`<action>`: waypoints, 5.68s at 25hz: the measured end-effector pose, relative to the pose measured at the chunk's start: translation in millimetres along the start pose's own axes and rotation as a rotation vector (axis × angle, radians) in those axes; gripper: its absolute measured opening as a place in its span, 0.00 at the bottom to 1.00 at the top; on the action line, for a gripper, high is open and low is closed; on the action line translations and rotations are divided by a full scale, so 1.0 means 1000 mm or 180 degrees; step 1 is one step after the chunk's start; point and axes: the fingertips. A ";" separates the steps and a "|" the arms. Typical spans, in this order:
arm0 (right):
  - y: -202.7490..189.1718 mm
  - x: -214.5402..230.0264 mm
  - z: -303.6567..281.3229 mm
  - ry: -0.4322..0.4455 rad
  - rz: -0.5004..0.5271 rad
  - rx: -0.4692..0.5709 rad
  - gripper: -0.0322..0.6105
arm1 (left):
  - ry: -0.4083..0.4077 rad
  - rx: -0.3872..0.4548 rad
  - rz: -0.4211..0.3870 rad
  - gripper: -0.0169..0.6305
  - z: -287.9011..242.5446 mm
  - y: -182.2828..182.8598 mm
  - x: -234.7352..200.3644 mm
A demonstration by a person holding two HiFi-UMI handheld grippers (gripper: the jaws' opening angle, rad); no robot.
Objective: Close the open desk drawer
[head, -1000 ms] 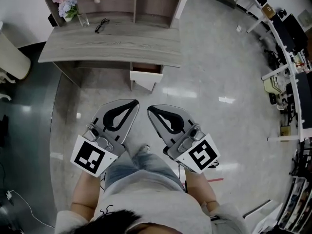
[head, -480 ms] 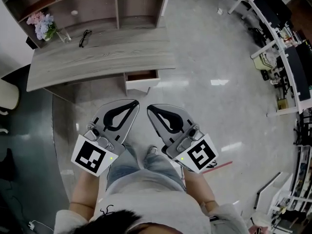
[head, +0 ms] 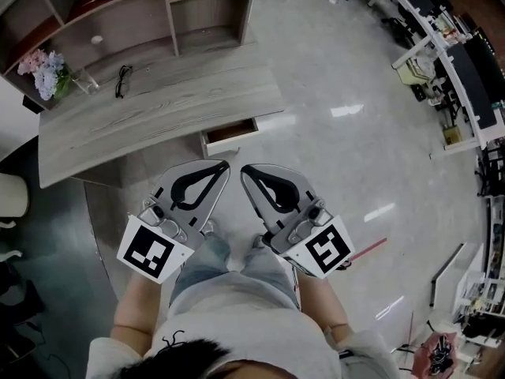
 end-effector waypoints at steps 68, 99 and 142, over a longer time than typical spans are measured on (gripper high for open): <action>-0.251 0.040 -0.035 -0.0333 -0.0288 -0.0452 0.06 | 0.0064 -0.0593 0.0174 0.04 -0.100 -0.330 -0.131; -0.252 0.040 -0.032 -0.0392 -0.0250 -0.0431 0.06 | 0.0932 -0.0351 0.0237 0.04 -0.109 -0.330 -0.161; -0.252 0.049 -0.036 -0.0444 -0.0232 -0.0441 0.06 | 0.0752 -0.0320 0.0197 0.04 -0.115 -0.315 -0.196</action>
Point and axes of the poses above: the fingertips, and each gripper's own axes: z backward along the fingers, x to its right, y out of its top, and after that the axes turned 9 degrees about z, right-handed
